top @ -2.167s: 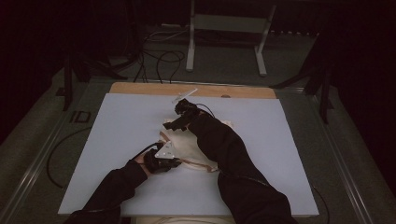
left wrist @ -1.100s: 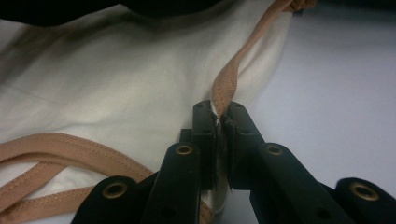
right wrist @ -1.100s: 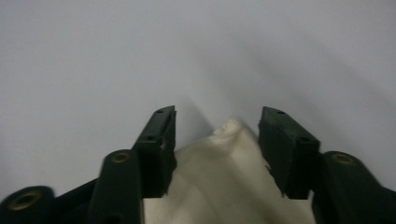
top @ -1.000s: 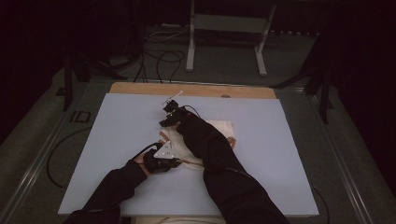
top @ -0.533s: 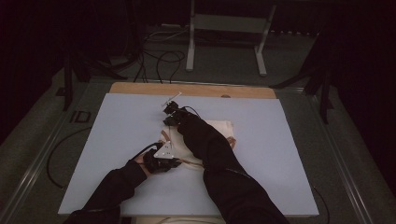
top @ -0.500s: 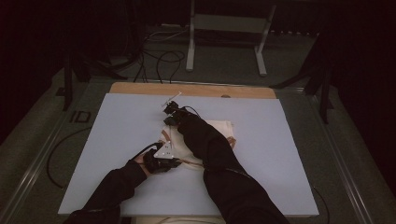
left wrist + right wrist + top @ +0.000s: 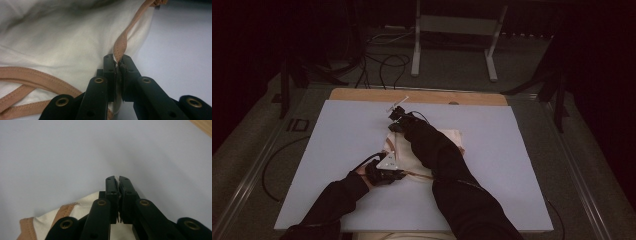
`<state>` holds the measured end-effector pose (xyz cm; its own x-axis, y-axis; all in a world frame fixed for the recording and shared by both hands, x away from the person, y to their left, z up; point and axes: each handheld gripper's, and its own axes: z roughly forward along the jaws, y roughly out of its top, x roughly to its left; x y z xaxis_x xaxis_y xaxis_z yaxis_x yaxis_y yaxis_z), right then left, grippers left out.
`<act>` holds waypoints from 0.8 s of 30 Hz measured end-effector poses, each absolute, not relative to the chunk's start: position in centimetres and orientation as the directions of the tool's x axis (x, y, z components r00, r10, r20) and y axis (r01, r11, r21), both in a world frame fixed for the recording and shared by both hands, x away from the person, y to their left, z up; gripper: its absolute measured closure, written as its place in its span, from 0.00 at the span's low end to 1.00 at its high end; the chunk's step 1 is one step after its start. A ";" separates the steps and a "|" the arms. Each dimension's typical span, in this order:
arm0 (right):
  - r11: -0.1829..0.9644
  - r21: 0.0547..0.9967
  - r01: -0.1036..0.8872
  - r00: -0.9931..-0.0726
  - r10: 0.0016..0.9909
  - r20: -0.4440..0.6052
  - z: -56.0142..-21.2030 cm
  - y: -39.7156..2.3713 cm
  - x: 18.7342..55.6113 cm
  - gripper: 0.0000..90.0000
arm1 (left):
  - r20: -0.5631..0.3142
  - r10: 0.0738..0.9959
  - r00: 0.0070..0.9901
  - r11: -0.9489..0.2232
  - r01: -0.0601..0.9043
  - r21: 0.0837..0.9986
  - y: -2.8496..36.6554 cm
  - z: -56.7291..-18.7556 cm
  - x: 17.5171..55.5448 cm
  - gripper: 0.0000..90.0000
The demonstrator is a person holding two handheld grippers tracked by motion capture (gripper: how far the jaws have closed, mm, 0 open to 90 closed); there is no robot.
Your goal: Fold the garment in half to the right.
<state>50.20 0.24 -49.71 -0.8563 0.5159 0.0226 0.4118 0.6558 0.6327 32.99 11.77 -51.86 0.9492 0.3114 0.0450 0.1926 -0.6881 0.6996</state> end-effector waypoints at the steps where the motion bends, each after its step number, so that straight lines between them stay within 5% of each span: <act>1: 0.652 0.639 0.409 -0.858 0.513 0.026 -49.4 0.0 50.2 0.97 | 0.046 0.310 0.950 -0.686 0.190 0.702 11.8 -51.8 33.0 0.94; 24: 0.609 0.683 0.404 -0.844 0.536 0.021 -46.7 -3.0 49.5 0.97 | 0.103 0.251 0.962 -0.745 0.124 0.656 10.5 -49.9 32.8 0.94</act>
